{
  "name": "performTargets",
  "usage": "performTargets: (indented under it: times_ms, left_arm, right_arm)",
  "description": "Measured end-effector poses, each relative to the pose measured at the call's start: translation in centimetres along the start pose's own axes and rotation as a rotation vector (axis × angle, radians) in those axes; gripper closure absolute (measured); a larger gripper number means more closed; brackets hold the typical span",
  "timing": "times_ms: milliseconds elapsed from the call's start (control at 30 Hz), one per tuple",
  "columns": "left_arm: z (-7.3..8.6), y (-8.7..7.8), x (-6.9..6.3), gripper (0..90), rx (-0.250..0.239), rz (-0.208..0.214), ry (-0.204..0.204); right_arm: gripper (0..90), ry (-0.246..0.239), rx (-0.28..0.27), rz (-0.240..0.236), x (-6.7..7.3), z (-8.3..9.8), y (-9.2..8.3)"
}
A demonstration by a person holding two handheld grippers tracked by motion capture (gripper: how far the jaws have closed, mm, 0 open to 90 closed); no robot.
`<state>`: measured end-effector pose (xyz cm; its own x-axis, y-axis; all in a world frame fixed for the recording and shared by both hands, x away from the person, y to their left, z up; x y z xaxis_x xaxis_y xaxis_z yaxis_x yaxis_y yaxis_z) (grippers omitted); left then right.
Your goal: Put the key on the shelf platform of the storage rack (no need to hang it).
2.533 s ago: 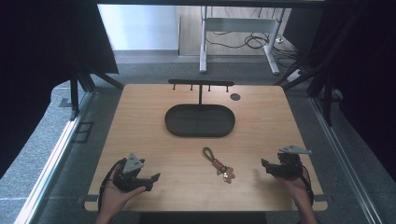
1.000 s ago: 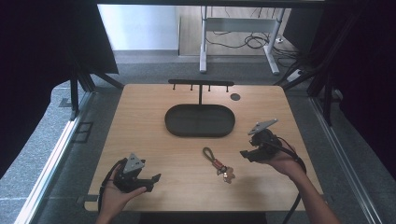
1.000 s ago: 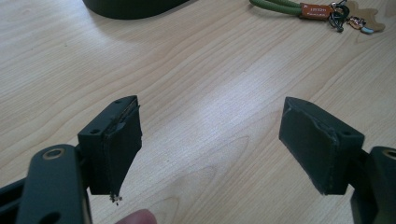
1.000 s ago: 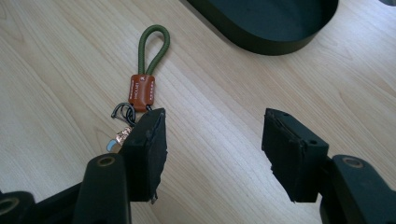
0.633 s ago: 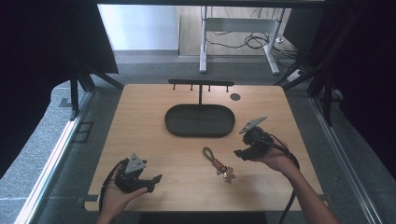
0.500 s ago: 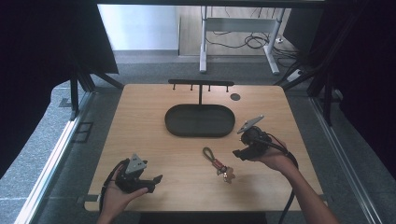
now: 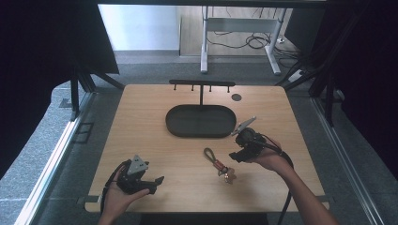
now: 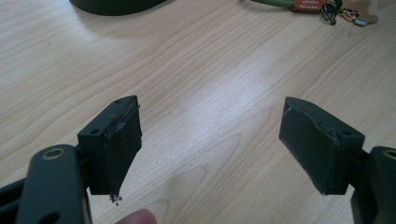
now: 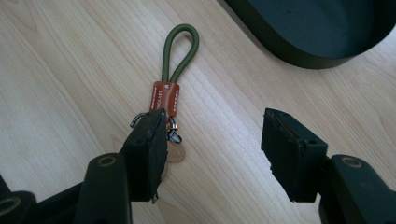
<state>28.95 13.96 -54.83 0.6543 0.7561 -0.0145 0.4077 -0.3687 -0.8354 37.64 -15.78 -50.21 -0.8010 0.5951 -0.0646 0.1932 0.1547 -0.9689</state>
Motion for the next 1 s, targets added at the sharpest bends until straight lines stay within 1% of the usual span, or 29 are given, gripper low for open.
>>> performTargets:
  times_ms: [267, 467, 567, 767, 800, 1000]
  left_arm:
    - [0.0, 0.1, 0.0, 21.3, 0.002, 0.002, 0.002]
    - [0.1, 0.1, 0.0, 21.3, 0.004, 0.004, 0.001]
    - [0.1, 0.2, 0.1, 21.3, 0.005, 0.005, 0.001]
    - [0.1, 0.2, 0.1, 21.3, 0.004, 0.006, 0.002]
    - [0.1, 0.2, 0.1, 21.3, 0.004, 0.007, 0.002]
    - [0.1, 0.3, 0.0, 21.3, 0.007, 0.008, 0.005]
  right_arm:
    - [41.8, -0.005, 0.019, -0.006, 0.2, -0.7, 0.8]
    - [41.9, -0.024, 0.043, -0.019, 0.6, -1.5, 2.0]
    - [42.0, -0.029, 0.054, -0.035, 0.9, -2.0, 2.6]
    - [42.1, -0.038, 0.068, -0.037, 1.1, -2.5, 3.3]
    - [42.1, -0.046, 0.074, -0.036, 1.1, -2.6, 3.5]
    - [42.5, -0.049, 0.106, -0.035, 1.4, -2.7, 4.3]
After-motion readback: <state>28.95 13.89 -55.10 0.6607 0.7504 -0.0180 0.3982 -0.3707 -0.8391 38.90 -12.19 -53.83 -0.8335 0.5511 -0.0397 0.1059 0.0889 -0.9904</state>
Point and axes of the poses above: each handheld gripper's, and its own axes: y roughly forward along the jaws, z roughly out of its underside, x roughly to its left, the point moved 9 cm from there along y, roughly forward along the jaws, and after that the axes turned 13 degrees about x, right-handed, at the moved point
